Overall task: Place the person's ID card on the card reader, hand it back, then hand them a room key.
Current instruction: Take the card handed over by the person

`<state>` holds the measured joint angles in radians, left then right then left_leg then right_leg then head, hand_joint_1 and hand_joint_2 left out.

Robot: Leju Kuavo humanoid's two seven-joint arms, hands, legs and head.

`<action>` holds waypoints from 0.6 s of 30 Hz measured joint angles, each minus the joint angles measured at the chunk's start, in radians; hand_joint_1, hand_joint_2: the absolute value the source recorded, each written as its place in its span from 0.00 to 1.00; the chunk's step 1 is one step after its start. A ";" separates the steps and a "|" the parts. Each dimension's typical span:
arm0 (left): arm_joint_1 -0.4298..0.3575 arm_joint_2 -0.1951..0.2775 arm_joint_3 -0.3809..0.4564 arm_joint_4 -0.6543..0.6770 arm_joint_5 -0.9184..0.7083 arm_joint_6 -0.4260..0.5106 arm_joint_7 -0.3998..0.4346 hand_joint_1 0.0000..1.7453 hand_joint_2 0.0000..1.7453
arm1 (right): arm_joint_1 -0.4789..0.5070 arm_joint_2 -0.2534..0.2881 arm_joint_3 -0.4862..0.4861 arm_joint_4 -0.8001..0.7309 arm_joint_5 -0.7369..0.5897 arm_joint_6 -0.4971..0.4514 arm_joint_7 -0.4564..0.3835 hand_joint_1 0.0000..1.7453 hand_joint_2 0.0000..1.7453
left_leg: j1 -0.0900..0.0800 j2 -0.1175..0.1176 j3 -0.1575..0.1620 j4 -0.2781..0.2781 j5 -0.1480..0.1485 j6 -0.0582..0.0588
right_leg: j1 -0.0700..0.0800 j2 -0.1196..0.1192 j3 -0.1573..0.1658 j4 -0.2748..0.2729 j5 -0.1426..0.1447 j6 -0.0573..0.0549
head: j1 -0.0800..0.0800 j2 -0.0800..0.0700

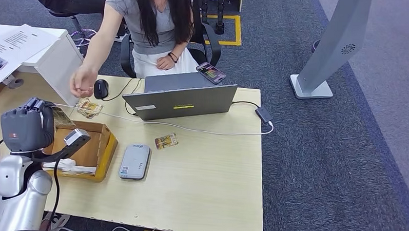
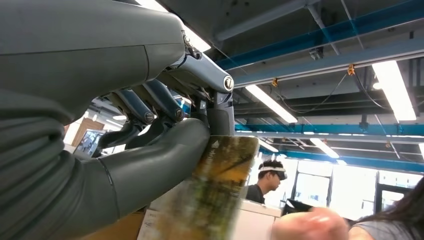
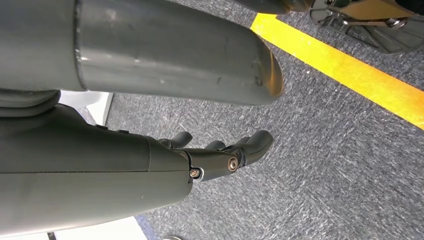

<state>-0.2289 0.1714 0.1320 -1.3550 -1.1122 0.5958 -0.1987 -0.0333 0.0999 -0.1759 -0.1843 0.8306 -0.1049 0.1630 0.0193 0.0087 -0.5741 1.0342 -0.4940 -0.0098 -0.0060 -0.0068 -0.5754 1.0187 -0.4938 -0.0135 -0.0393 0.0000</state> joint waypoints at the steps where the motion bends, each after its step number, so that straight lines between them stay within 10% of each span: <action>1: 0.003 -0.002 -0.003 0.000 0.001 0.000 -0.001 0.49 1.00 | 0.000 0.000 0.000 0.000 0.001 0.000 0.001 0.00 0.00 | 0.000 0.000 0.000 0.000 0.000 0.000 | 0.000 0.000 0.000 0.000 0.000 0.000 | 0.000 0.000; 3: 0.013 -0.007 -0.012 -0.002 0.004 0.001 -0.006 0.53 1.00 | 0.000 0.000 0.000 0.000 0.004 0.000 0.002 0.00 0.00 | 0.000 0.000 0.000 0.000 0.000 0.000 | 0.000 0.000 0.000 0.000 0.000 0.000 | 0.000 0.000; 7: 0.038 -0.021 -0.025 -0.005 0.006 0.000 -0.014 0.96 1.00 | 0.000 0.000 0.000 0.000 0.005 0.000 0.002 0.00 0.00 | 0.000 0.000 0.000 0.000 0.000 0.000 | 0.000 0.000 0.000 0.000 0.000 0.000 | 0.000 0.000; 18: 0.159 -0.069 -0.128 -0.054 -0.051 -0.055 0.010 1.00 1.00 | 0.001 0.000 -0.010 0.000 0.013 -0.002 0.004 0.00 0.00 | 0.000 0.000 0.000 0.000 -0.001 0.000 | 0.000 0.000 0.000 -0.001 0.000 0.000 | 0.000 0.000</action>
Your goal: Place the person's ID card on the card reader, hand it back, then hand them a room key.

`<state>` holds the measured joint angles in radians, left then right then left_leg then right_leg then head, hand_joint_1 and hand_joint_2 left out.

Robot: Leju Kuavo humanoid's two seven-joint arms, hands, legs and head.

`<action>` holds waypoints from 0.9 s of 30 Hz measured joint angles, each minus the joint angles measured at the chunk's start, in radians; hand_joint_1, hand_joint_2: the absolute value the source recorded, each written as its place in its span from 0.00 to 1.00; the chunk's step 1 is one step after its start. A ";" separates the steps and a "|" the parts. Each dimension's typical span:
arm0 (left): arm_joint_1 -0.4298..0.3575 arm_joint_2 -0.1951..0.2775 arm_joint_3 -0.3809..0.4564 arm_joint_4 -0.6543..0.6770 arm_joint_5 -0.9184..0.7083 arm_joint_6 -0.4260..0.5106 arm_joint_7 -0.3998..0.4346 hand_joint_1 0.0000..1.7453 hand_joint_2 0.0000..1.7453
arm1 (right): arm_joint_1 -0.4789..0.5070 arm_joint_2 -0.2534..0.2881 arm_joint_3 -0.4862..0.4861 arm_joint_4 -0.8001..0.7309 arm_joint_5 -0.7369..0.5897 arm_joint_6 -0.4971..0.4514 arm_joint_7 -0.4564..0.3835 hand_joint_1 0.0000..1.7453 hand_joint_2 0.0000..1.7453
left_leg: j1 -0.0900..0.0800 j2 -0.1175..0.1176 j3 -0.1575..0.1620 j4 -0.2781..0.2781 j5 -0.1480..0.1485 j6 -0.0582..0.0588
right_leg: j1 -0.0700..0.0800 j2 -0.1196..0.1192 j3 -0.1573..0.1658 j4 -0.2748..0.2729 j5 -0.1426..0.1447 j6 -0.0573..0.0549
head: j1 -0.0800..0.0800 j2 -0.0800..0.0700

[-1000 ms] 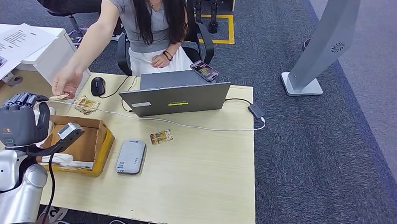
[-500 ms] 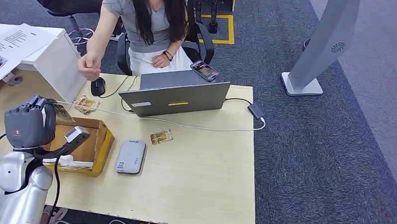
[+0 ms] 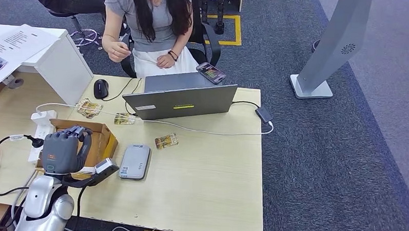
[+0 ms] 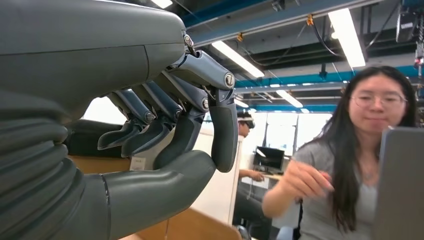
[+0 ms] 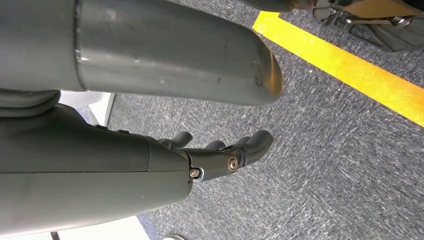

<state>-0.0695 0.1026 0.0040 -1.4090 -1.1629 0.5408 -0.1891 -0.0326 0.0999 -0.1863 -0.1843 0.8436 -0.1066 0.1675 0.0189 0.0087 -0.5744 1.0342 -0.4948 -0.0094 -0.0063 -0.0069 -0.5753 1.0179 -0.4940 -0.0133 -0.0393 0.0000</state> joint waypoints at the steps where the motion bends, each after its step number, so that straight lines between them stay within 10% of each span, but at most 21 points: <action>1: 0.005 -0.003 -0.006 -0.001 -0.001 -0.001 0.001 1.00 1.00 | 0.000 0.000 -0.001 0.000 0.001 0.000 0.000 0.00 0.00 | 0.000 0.000 0.000 0.000 0.000 0.000 | 0.000 0.000 0.000 0.000 0.000 0.000 | 0.000 0.000; 13: 0.024 -0.014 -0.035 -0.007 -0.001 -0.002 0.008 1.00 1.00 | 0.000 0.000 -0.005 0.000 0.004 -0.005 0.000 0.00 0.00 | 0.000 0.000 0.000 0.000 0.000 0.000 | 0.000 0.000 0.000 0.000 0.000 0.000 | 0.000 0.000; 17: 0.025 -0.013 -0.035 -0.013 -0.001 0.000 0.016 0.07 1.00 | 0.000 0.000 -0.005 0.000 0.008 -0.006 0.000 0.00 0.00 | 0.000 0.000 0.000 0.000 0.000 0.000 | 0.000 0.000 0.000 0.000 0.000 0.000 | 0.000 0.000; 18: 0.022 -0.011 -0.035 -0.015 -0.001 0.003 0.021 0.00 1.00 | 0.000 0.000 -0.005 0.000 0.010 -0.005 0.000 0.00 0.00 | 0.000 0.000 0.000 0.000 0.000 0.000 | 0.000 0.000 0.000 0.000 0.000 0.000 | 0.000 0.000; 27: -0.139 0.070 -0.003 0.037 -0.029 0.005 0.072 0.00 1.00 | 0.000 0.000 -0.005 0.000 0.038 0.005 -0.010 0.00 0.00 | 0.000 -0.001 0.000 0.000 0.002 -0.001 | 0.000 -0.002 0.000 0.001 0.000 0.000 | 0.000 0.000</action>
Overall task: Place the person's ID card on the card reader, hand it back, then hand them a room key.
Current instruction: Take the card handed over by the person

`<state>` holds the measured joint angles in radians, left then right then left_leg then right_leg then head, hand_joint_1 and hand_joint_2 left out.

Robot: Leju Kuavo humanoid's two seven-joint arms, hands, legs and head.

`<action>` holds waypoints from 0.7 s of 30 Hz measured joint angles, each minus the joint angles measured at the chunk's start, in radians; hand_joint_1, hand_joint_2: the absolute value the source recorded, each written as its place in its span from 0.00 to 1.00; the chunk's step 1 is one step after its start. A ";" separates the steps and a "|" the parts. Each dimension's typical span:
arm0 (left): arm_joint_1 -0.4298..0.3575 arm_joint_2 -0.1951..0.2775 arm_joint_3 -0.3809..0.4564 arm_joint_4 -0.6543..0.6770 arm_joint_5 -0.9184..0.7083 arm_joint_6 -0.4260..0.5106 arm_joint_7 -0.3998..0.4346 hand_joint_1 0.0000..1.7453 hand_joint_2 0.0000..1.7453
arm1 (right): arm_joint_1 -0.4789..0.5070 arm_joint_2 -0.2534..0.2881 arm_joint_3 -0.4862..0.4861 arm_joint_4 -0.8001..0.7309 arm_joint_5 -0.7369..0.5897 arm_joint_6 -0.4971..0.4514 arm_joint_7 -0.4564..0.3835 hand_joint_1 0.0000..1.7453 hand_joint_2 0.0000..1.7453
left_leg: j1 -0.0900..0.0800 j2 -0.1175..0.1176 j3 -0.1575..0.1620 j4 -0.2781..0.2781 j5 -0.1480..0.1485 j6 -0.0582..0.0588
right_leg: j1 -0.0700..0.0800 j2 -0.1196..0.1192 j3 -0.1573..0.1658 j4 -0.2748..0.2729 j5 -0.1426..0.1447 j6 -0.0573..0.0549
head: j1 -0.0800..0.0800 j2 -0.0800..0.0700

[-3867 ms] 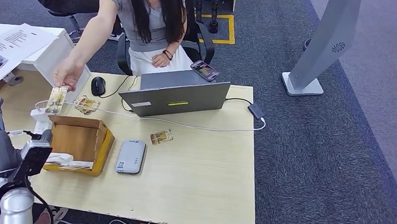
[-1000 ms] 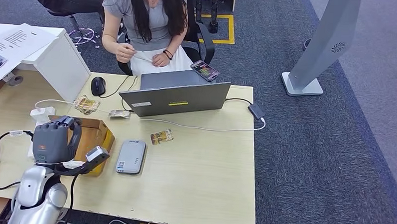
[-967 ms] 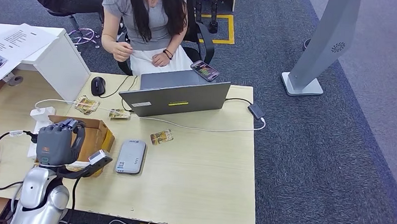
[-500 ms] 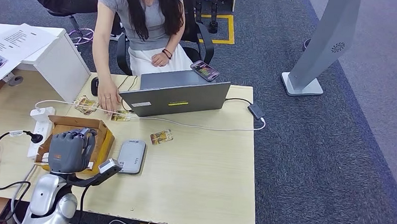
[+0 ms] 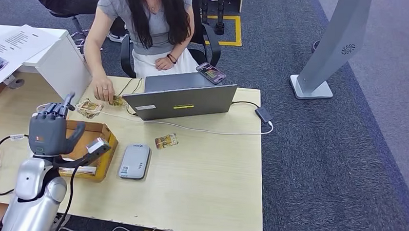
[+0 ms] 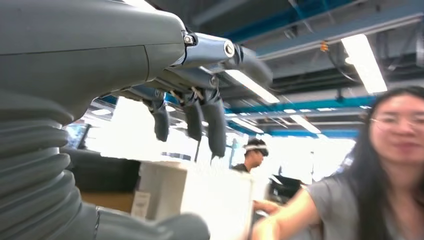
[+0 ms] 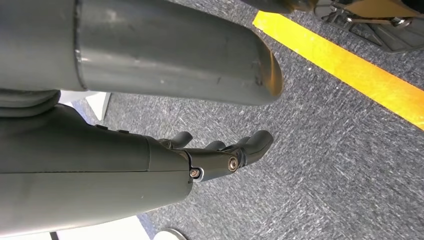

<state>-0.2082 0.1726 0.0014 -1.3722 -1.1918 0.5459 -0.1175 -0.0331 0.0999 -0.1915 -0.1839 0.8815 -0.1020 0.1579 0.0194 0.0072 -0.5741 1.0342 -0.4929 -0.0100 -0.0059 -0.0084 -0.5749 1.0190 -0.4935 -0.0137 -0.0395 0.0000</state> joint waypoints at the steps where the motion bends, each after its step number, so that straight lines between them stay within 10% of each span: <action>1: -0.020 0.008 0.004 0.011 -0.004 0.000 0.001 0.00 1.00 | 0.000 0.000 0.000 0.000 0.002 0.000 -0.001 0.00 0.00 | 0.000 0.000 0.000 0.000 0.000 0.000 | 0.000 0.000 0.000 0.000 0.000 0.000 | 0.000 0.000; 20: -0.220 0.081 0.026 0.176 -0.035 -0.027 0.028 0.00 1.00 | -0.001 0.000 -0.009 0.000 0.022 0.007 0.003 0.00 0.00 | 0.000 0.000 0.000 0.000 0.000 -0.001 | 0.000 0.000 0.000 0.000 0.000 0.000 | 0.000 0.000; 21: -0.219 0.081 0.026 0.179 -0.035 -0.026 0.029 0.25 1.00 | -0.001 0.000 -0.009 0.000 0.022 0.007 0.003 0.00 0.00 | 0.000 0.000 0.000 0.000 0.000 -0.001 | 0.000 0.000 0.000 0.000 0.000 0.000 | 0.000 0.000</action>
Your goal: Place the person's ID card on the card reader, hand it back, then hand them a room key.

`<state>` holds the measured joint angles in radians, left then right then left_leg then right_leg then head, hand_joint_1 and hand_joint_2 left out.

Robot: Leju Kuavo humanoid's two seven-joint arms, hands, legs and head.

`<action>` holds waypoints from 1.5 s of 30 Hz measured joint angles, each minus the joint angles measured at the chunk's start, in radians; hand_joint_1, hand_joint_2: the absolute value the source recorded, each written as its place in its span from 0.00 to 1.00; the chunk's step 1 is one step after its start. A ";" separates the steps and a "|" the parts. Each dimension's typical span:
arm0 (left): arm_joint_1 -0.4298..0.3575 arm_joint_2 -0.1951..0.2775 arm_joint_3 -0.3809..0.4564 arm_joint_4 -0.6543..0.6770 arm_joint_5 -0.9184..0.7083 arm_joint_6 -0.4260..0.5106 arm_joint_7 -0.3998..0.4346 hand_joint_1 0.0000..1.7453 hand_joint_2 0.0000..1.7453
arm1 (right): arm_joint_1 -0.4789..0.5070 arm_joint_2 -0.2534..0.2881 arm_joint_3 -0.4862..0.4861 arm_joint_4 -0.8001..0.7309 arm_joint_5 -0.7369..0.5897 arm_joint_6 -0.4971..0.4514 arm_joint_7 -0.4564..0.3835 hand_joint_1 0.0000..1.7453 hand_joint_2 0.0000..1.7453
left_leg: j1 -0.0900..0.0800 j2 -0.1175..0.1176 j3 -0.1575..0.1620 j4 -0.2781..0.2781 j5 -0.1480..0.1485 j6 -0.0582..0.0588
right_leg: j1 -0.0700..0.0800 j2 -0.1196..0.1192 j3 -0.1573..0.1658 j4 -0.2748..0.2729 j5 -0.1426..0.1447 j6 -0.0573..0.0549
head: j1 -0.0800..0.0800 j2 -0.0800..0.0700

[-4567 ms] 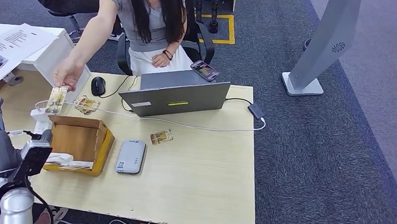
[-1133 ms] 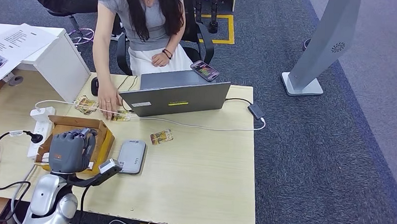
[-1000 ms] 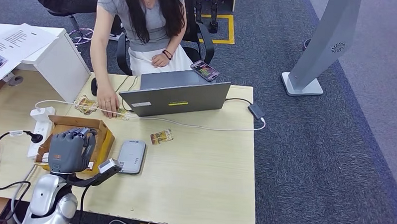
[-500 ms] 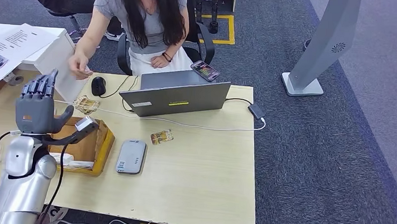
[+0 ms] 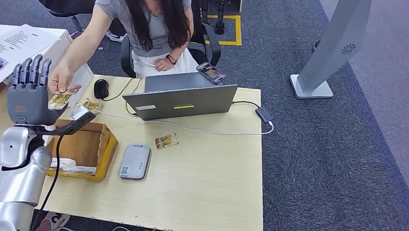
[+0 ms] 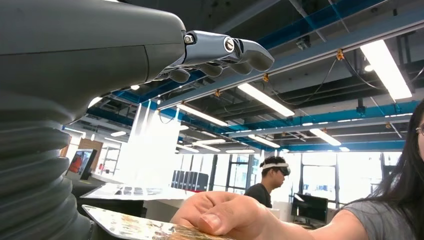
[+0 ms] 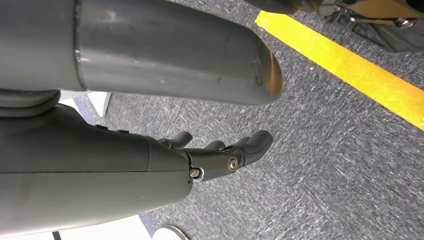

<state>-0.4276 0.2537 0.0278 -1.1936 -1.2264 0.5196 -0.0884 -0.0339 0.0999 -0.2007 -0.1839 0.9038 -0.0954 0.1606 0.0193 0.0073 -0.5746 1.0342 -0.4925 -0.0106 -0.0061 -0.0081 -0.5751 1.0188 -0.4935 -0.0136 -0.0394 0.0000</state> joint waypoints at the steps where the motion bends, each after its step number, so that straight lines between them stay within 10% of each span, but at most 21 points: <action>1: 0.000 0.000 0.000 0.002 0.000 0.001 0.001 0.50 1.00 | 0.000 0.000 0.000 0.000 0.000 0.000 0.000 0.00 0.00 | 0.000 0.000 0.000 0.000 0.000 0.000 | 0.000 0.000 0.000 0.000 0.000 0.000 | 0.000 0.000; 3: 0.000 0.000 0.000 0.006 0.000 0.001 0.001 1.00 1.00 | 0.000 0.000 -0.001 0.000 0.000 0.000 0.000 0.00 0.00 | 0.000 0.000 0.000 0.000 0.000 0.000 | 0.000 0.000 0.000 0.000 0.000 0.000 | 0.000 0.000; 34: 0.008 -0.013 0.000 0.030 0.010 -0.003 -0.012 1.00 1.00 | 0.000 0.000 -0.006 0.000 0.009 0.004 -0.005 0.00 0.00 | 0.000 0.000 0.000 0.000 0.000 0.000 | 0.000 0.000 0.000 0.000 0.000 0.000 | 0.000 0.000; 45: 0.172 -0.134 -0.077 -0.004 -0.048 0.004 -0.012 1.00 1.00 | 0.000 0.003 -0.027 0.000 0.018 0.003 -0.005 0.00 0.00 | -0.001 0.000 0.000 0.000 -0.001 0.001 | 0.000 0.000 0.000 -0.001 0.000 0.000 | 0.000 0.000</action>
<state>-0.2552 0.1195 -0.0494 -1.1973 -1.2747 0.5231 -0.1006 -0.0342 0.1029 -0.2276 -0.1839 0.9220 -0.0920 0.1560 0.0185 0.0077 -0.5747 1.0342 -0.4936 -0.0092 -0.0065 -0.0079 -0.5750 1.0174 -0.4936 -0.0135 -0.0393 0.0000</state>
